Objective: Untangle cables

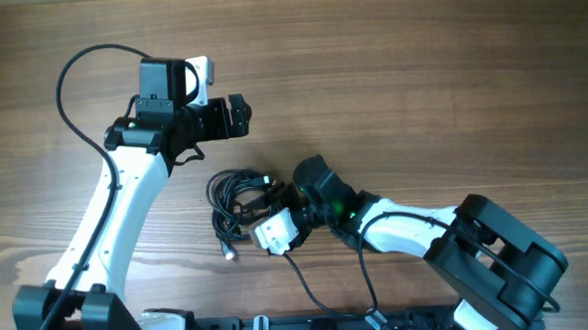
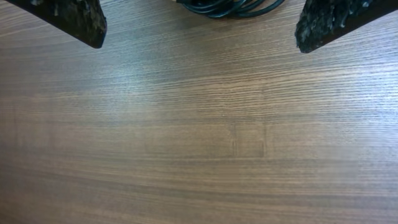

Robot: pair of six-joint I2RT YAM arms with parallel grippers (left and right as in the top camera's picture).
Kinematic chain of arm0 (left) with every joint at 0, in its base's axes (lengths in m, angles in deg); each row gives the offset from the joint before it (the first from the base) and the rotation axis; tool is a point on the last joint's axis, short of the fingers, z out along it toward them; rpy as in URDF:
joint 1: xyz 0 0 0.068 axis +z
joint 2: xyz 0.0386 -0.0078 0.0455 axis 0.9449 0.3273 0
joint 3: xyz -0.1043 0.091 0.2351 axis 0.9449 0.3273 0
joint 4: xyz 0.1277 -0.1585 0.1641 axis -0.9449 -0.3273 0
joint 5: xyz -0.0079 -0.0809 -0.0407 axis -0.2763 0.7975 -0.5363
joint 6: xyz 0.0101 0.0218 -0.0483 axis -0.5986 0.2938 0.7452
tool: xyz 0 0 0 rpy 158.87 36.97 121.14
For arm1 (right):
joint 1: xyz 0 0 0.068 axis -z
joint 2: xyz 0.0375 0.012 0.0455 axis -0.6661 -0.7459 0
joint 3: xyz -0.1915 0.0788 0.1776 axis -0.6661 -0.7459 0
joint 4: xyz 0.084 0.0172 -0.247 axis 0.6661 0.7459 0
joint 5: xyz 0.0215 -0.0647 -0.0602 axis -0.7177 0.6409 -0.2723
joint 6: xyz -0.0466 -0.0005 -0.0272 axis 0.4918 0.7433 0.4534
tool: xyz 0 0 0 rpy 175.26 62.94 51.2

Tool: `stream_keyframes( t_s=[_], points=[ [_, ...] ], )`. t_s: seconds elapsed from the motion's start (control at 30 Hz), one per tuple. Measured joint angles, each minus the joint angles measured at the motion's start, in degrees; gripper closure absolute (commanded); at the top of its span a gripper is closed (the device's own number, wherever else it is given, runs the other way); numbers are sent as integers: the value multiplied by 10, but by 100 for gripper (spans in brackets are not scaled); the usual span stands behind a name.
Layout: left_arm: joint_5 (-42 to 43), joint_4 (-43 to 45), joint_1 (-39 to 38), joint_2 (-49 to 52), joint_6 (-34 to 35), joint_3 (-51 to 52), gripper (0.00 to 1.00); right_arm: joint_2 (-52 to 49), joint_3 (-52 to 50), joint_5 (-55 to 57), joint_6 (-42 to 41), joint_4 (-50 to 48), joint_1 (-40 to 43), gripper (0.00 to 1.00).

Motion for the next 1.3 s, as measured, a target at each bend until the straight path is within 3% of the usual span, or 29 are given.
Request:
stream_keyframes(
  t_s=[0.17,0.27,0.4,0.6,0.7,0.77,0.8,0.87,1.07,1.3],
  points=[
    [16,6,-24,30,0,0,0,-42,4,10,-9,1,1,55],
    [18,11,-27,30,2,0,0,-42,10,48,-37,74,28,80],
    [18,11,-27,30,2,0,0,-40,19,48,-68,117,83,84],
    [18,11,-27,30,2,0,0,-39,21,74,-194,108,161,86],
    [18,11,-27,30,2,0,0,-39,19,78,-211,90,173,80],
    [17,11,-27,30,2,0,0,-33,15,76,-218,68,175,60],
    [17,11,-27,30,2,0,0,-25,13,73,-219,53,176,45],
    [17,12,-27,30,2,0,0,0,12,64,-223,20,175,32],
    [17,13,-27,30,2,0,0,18,12,59,-225,-34,173,26],
    [17,12,-27,30,2,0,0,-50,12,54,-225,-150,170,32]
  ],
)
